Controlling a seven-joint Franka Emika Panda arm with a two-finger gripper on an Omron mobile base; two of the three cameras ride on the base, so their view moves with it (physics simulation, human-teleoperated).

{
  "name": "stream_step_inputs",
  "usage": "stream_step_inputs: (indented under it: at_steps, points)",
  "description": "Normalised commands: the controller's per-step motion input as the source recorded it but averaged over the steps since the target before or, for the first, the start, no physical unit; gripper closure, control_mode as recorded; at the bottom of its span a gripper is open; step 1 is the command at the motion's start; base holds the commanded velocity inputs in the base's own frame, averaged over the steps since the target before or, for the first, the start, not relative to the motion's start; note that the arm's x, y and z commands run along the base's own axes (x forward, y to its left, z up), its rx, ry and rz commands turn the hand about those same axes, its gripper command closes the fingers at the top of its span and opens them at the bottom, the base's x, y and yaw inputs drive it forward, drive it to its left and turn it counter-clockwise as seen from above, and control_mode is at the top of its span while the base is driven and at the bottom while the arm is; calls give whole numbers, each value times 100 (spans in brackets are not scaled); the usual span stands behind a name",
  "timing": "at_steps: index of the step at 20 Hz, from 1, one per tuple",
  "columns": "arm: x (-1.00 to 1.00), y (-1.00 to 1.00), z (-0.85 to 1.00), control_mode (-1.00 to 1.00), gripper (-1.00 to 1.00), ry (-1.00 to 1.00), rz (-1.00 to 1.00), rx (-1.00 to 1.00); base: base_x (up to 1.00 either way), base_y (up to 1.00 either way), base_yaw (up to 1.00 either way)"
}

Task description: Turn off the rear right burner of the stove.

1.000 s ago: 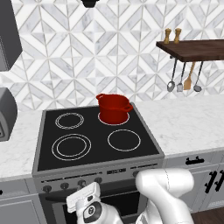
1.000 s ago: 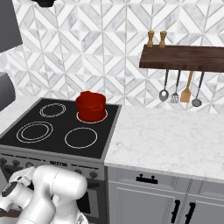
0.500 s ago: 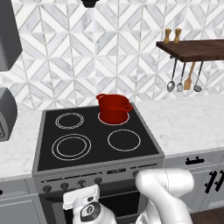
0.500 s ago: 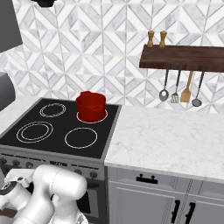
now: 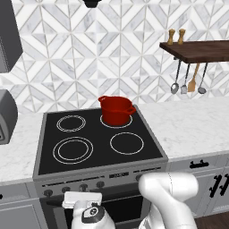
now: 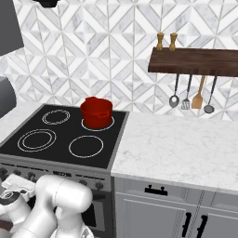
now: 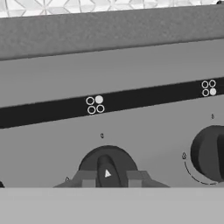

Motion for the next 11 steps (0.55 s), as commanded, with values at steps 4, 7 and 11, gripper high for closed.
stream_step_inputs:
  at_steps: [4,7,11]
  points:
    - [0,-7,0,-100,100,2,-20,45,0,0,0]
    - [4,0,0,-100,100,0,-22,41,0,0,0]
    - [3,0,0,-100,100,0,-3,7,0,0,0]
